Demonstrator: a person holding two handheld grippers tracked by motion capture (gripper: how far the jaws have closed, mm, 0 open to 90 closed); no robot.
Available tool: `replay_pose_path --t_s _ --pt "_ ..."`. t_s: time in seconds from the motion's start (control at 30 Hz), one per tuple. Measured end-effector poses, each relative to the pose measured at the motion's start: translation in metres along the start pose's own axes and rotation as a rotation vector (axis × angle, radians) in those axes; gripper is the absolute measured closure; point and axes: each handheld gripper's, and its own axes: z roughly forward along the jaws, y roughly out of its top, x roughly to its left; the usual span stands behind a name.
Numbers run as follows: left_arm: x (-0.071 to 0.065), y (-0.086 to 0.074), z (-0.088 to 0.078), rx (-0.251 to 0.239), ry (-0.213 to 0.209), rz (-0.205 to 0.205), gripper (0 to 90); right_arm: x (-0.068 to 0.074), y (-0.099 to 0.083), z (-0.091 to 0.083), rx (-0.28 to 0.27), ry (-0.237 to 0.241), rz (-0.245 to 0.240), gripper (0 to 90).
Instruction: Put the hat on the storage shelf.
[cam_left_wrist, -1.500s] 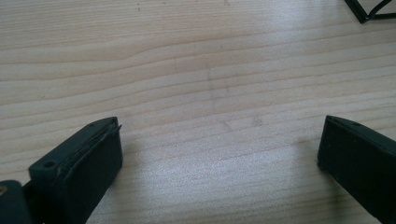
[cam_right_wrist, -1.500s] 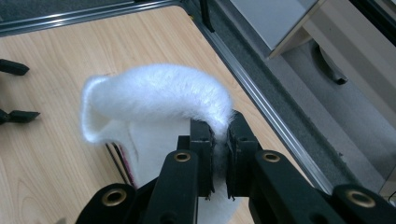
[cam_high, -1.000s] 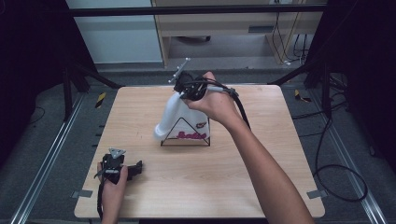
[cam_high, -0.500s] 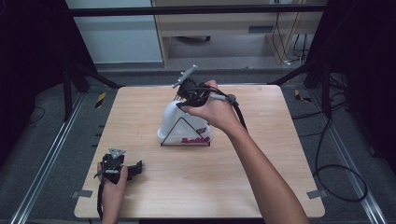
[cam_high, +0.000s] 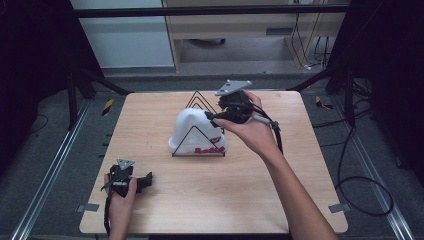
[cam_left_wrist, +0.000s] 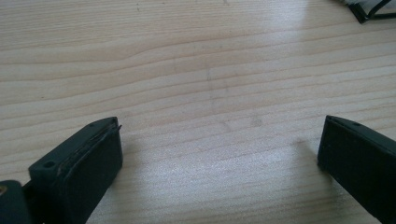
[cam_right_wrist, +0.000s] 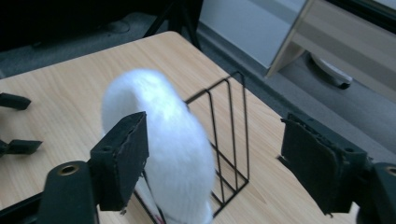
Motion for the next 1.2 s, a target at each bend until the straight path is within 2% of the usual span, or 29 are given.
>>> replay_pose_path --t_s 0.3,0.43,0.87,1.2 --pt "0.000 0.000 0.000 0.000 0.000 -0.001 0.0 -0.023 -0.051 -0.019 -0.002 -0.065 0.098 14.1" --pt "0.000 0.000 0.000 -0.002 0.001 -0.003 0.0 -0.027 -0.062 -0.023 0.002 -0.075 0.120 13.0" --pt "0.000 0.000 0.000 0.000 0.000 0.001 0.0 -0.028 -0.091 -0.038 0.034 -0.112 0.127 7.1" --pt "0.000 0.000 0.000 -0.003 -0.001 -0.004 0.0 -0.030 -0.115 -0.055 0.027 -0.132 0.157 5.9"
